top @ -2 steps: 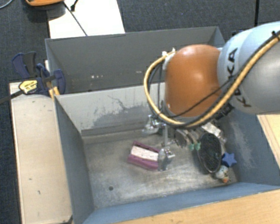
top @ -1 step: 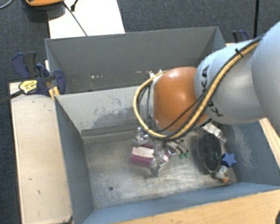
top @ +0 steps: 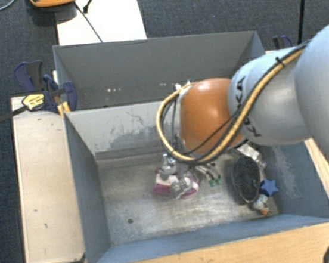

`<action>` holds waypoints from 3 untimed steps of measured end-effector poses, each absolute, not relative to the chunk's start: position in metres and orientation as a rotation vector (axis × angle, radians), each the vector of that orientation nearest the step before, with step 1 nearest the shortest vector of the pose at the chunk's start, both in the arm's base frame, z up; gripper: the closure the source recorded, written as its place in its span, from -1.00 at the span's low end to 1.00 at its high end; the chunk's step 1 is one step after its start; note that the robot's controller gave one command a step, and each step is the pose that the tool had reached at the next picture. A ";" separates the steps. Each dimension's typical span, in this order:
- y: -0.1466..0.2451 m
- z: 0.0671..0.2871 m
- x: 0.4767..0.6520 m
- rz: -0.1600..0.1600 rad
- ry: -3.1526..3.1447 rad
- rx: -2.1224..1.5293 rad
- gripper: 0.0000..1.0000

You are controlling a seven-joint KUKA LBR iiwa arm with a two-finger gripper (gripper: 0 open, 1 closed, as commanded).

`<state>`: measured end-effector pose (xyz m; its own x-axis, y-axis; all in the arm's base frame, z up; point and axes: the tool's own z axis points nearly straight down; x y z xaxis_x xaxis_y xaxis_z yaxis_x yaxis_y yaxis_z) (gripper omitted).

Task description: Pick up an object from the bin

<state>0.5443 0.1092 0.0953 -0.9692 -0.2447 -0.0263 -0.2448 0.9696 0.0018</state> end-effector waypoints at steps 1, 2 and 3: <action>0.109 0.094 0.546 0.005 3.066 -0.527 1.00; 0.118 0.159 0.551 0.002 3.081 -0.556 1.00; 0.117 0.154 0.549 0.002 3.090 -0.552 -1.00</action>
Offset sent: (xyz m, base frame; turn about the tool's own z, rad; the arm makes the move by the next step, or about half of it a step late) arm -0.0040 -0.0005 -0.0253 -0.1265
